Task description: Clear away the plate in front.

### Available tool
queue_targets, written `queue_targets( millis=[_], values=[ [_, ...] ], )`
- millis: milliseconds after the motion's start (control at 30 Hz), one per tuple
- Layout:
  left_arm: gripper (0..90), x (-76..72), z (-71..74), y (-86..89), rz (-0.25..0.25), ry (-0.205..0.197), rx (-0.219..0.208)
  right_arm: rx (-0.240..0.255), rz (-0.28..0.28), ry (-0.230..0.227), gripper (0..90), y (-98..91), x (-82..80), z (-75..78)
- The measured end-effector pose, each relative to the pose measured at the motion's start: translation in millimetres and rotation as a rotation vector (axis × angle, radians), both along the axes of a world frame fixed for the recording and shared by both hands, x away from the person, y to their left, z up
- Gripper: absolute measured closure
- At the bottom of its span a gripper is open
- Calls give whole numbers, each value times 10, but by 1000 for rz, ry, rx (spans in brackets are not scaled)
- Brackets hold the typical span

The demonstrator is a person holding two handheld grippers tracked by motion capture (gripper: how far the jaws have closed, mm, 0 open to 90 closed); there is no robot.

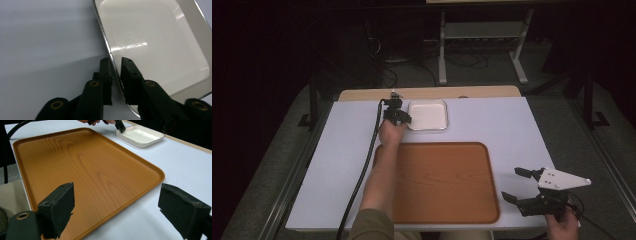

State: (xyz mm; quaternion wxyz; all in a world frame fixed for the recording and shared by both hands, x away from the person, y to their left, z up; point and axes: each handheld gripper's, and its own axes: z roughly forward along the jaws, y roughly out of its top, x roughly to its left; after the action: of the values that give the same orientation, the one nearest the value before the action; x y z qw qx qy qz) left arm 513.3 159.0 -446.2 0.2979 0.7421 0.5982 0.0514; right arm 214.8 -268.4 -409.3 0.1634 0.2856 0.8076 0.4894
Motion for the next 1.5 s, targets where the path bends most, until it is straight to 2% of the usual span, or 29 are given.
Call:
queue_targets(
  millis=[100, 200, 300, 467, 600, 767, 1000, 1333, 1500],
  values=[
    [810, 4, -4, 9, 9, 3, -9, 0, 0, 0, 127, 1, 1, -1],
    [826, -1, -15, 3, 47, 0, -29, -3, 0, 1, 127, 2, 2, -1],
    [872, 3, -40, 20, 92, 11, -96, 3, -9, -2, 127, -13, 1, 2],
    [886, 1, -70, 55, 131, 22, -160, 16, -23, -3, 127, -41, -2, 1],
    [887, -10, -87, 79, 150, 28, -190, 10, -18, -4, 127, -28, -2, 1],
    [886, -15, -123, 148, 167, 54, -265, 7, -14, -5, 128, -22, -4, 3],
    [887, -32, -70, 225, 168, 46, -292, 8, -14, -5, 127, -22, -5, 3],
    [888, -89, 146, 365, 157, 1, -329, 8, -15, -7, 127, -20, -8, 5],
    [888, -143, 192, 399, 158, -5, -347, 5, -14, -1, 127, -8, 0, 3]
  ],
)
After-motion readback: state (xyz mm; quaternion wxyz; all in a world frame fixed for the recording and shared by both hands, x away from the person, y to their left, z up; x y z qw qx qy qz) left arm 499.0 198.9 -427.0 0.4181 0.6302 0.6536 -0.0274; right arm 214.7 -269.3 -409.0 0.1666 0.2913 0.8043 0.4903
